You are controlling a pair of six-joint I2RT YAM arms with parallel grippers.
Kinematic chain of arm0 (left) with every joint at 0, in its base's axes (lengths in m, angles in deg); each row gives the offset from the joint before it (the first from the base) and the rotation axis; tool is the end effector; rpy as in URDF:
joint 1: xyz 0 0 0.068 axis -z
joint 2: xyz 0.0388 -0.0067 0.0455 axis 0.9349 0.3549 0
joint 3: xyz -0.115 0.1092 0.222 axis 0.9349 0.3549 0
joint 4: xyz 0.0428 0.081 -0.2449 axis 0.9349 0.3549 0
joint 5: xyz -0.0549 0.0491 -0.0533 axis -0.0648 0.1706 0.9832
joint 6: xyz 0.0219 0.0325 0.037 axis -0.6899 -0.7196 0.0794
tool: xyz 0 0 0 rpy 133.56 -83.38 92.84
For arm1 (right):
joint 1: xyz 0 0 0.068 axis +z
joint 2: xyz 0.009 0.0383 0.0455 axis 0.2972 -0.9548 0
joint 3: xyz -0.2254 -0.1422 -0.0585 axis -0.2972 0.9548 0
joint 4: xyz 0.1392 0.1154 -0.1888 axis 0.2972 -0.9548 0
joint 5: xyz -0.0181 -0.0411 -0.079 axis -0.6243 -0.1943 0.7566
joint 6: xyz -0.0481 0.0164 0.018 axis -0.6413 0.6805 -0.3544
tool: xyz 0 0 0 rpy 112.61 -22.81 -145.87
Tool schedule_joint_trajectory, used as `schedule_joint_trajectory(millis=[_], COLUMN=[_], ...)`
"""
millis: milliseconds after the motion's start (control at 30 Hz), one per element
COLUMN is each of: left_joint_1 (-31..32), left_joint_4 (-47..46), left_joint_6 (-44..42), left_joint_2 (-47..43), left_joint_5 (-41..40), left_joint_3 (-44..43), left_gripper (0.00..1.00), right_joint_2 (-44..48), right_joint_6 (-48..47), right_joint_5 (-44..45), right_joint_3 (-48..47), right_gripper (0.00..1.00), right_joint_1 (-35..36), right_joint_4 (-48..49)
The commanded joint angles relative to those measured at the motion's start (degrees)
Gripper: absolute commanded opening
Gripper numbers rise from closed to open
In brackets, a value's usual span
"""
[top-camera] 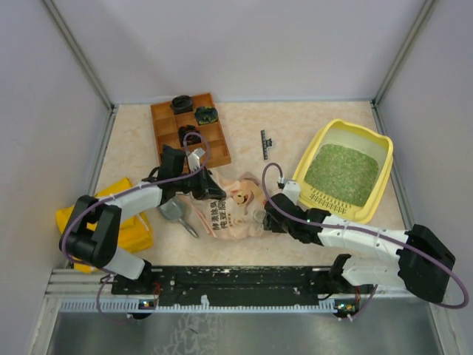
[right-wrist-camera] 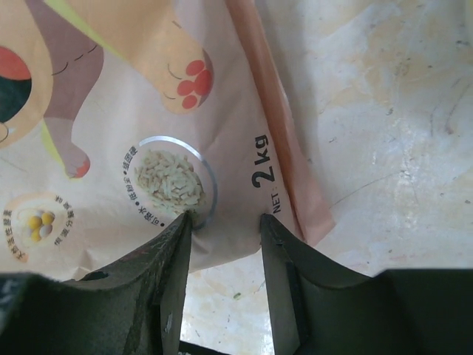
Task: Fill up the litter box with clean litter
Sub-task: Open the cat litter bag at the center of the board.
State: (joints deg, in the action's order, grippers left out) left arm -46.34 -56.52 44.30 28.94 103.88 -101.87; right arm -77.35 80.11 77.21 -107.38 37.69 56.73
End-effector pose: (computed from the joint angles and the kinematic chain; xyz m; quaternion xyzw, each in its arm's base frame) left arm 0.2642 -0.1361 0.1819 0.0176 0.8644 -0.4691 0.1801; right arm 0.1312 0.1661 0.1870 0.0203 0.9337 0.1531 0.3230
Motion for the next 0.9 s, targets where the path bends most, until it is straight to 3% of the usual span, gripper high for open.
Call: schedule_joint_trajectory(millis=[0,267,433,667,833,867], left_joint_1=[1.15,4.74,5.24,4.92,4.91,4.96], left_joint_4=[-0.81,-5.35,-4.07,-1.91,-7.49,-8.14], left_joint_6=[-0.2,3.06,2.04,3.5,10.62,11.28], left_joint_2=[0.58,3.57,6.22,2.38,-1.85,-2.22], left_joint_5=[-1.38,-0.36,0.51,3.67,6.02,6.02], left_joint_3=[-1.16,-1.59,-7.08,-10.42,-6.2,-5.75], left_gripper=[0.0,0.0,0.0,0.12,0.36,0.37], right_joint_2=[-0.82,2.25,7.19,14.56,17.22,17.45], right_joint_6=[3.41,6.79,5.91,-3.32,-6.77,-7.19], right_joint_5=[11.55,17.9,18.39,10.17,4.69,3.96], right_joint_3=[0.51,1.36,1.17,-0.5,-0.79,-0.82], right_gripper=[0.4,0.4,0.4,0.42,0.43,0.43], right_joint_1=[-0.26,-3.54,-4.1,-3.96,-4.0,-4.05], right_joint_4=[-10.66,-15.93,-16.17,-9.81,-6.23,-5.72])
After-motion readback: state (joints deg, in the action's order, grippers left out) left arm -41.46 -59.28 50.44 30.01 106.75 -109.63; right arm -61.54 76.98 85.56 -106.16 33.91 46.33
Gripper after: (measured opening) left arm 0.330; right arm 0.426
